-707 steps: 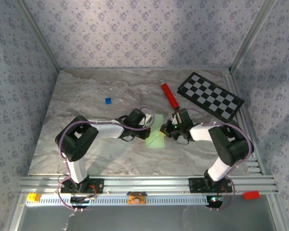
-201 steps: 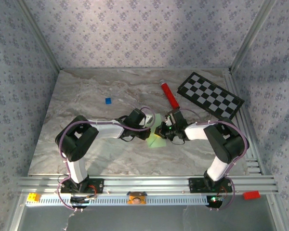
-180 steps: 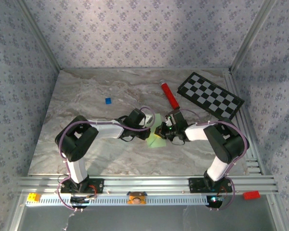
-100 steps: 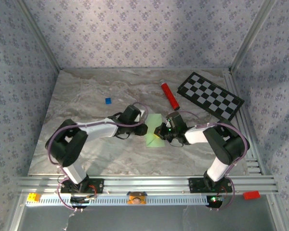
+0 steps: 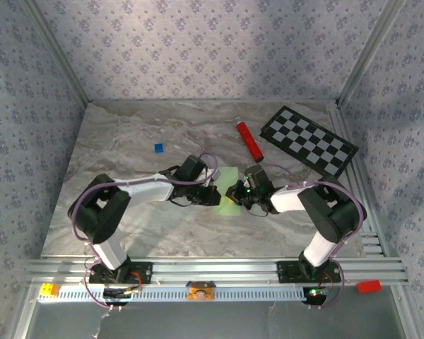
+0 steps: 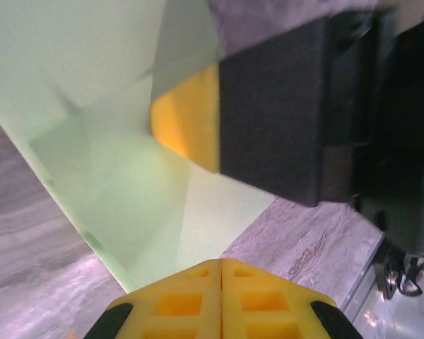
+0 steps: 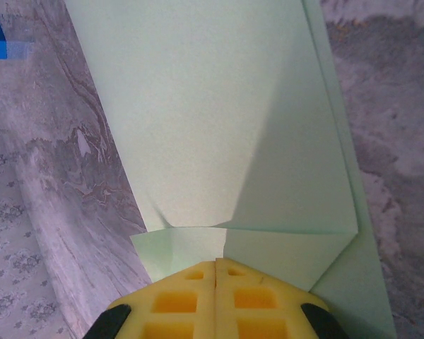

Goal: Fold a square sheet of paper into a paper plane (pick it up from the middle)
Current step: Fold the triangle a second time at the center of the table.

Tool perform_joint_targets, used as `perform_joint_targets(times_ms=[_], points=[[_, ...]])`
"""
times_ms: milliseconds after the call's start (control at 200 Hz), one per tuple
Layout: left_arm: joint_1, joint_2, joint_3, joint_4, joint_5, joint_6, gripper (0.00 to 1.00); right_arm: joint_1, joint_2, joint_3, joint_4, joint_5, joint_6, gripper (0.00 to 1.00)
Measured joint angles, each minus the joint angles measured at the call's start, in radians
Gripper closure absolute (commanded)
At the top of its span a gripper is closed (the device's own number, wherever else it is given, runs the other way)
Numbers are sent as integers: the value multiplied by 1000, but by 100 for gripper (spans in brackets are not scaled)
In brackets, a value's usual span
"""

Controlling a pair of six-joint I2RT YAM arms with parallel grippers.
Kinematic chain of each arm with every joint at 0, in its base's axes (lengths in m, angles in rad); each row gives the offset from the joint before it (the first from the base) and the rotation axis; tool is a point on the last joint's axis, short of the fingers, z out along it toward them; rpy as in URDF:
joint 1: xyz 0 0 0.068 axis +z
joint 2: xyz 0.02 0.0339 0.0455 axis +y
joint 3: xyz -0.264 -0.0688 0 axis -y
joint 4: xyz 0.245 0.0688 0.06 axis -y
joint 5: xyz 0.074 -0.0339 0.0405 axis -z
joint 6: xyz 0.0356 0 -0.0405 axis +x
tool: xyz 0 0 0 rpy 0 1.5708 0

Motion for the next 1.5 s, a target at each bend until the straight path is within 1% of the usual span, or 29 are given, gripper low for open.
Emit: perform_joint_targets(times_ms=[175,525,895,1099,1499], points=[[-4,52,24,-3,51,-10,93,1,0,0,0,2,0,100],[-34,86,76,-27,56,-3,92,1,-1,0,0,2,0,100],[-40,128,82,-64,-18,22,93,1,-1,-3,2,3,0,100],[-40,128,72,-62,-31,30,93,1,-1,-8,10,6,0,100],[-39,80,-23,32,-29,18,92,0,-4,-10,7,8,-1,100]])
